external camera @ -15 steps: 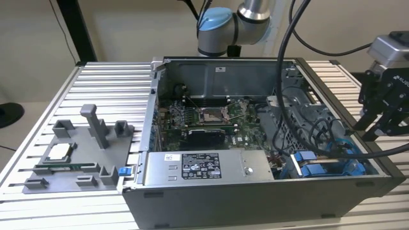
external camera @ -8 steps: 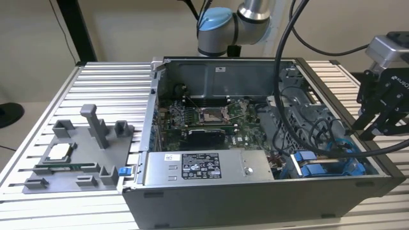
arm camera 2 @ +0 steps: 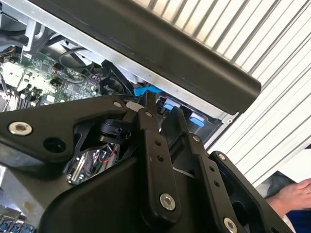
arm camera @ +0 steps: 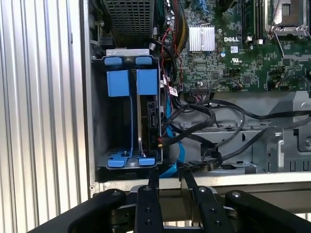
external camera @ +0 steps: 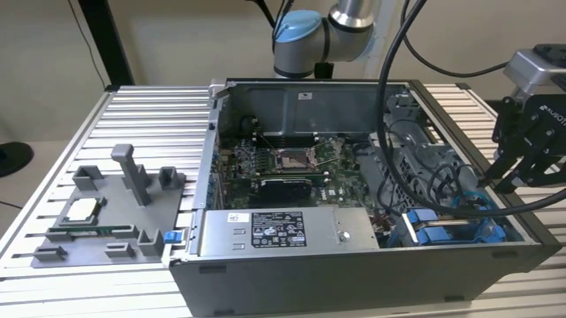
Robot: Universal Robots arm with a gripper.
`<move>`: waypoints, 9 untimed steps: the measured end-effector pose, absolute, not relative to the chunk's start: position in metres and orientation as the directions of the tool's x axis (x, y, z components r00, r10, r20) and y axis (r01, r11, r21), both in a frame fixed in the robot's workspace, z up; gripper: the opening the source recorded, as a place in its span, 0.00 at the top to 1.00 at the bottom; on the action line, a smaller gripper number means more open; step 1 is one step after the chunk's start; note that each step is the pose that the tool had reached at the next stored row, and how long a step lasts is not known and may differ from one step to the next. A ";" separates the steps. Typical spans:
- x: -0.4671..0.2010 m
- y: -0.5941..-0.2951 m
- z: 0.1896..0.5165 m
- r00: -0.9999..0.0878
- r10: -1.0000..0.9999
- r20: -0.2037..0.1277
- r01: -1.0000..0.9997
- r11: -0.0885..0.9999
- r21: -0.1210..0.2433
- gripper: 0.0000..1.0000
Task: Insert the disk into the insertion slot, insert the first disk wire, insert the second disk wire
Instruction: 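Insert the second disk wire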
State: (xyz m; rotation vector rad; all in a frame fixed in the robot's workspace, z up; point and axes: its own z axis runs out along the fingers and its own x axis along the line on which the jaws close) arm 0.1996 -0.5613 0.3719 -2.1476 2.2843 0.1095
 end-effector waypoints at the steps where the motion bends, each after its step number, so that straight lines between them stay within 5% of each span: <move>1: 0.200 -0.561 0.372 -0.063 -0.997 -0.052 -0.997 0.060 0.048 0.00; 9: 0.200 -0.561 0.365 -0.063 -0.995 -0.077 -0.997 0.059 0.049 0.00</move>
